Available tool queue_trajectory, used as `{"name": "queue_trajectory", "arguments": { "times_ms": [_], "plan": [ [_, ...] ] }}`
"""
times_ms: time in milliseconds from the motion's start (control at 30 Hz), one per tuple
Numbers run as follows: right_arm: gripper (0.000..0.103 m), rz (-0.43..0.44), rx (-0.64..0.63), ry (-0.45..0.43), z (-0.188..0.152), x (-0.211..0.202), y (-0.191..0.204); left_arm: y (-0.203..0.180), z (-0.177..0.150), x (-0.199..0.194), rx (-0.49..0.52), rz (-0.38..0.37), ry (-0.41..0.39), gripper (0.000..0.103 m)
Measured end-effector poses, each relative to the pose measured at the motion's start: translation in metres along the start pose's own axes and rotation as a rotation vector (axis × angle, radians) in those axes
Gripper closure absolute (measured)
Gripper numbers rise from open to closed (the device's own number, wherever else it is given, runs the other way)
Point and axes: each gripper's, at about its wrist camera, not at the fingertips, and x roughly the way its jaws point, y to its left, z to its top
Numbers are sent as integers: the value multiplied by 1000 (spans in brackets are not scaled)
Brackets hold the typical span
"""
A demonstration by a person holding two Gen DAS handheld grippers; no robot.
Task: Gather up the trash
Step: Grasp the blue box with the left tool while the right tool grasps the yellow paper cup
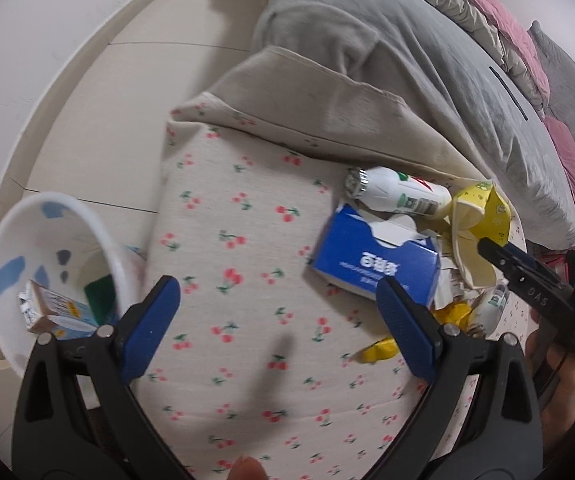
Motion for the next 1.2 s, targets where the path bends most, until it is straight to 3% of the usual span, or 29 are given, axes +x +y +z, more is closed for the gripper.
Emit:
{"name": "queue_trajectory", "arguments": {
  "times_ms": [67, 167, 267, 367, 633, 833, 933, 1067, 1200],
  "plan": [
    [42, 3, -1, 9, 1, 5, -2, -6, 0, 3, -5, -11, 8, 5],
    [44, 10, 7, 8, -1, 6, -4, -14, 0, 6, -15, -23, 13, 5],
    [55, 17, 11, -11, 2, 1, -7, -20, -1, 9, -42, -27, 11, 5],
    [94, 11, 5, -32, 3, -9, -12, -26, -3, 12, -77, -40, 6, 5],
    [92, 71, 46, -49, -4, -26, -36, -40, -1, 24, -150, -40, -6, 5],
    [56, 80, 110, -31, -3, -23, -53, -32, 2, 39, -247, -27, 2, 27],
    [51, 85, 121, -36, -3, -26, -55, -27, 4, 42, -286, -33, -16, 31],
    [42, 94, 122, -30, -1, -21, -51, -22, 9, 45, -293, -32, -30, 50],
    [39, 113, 128, -19, 4, -16, -45, -25, 16, 47, -266, -23, -39, 50]
  ]
}}
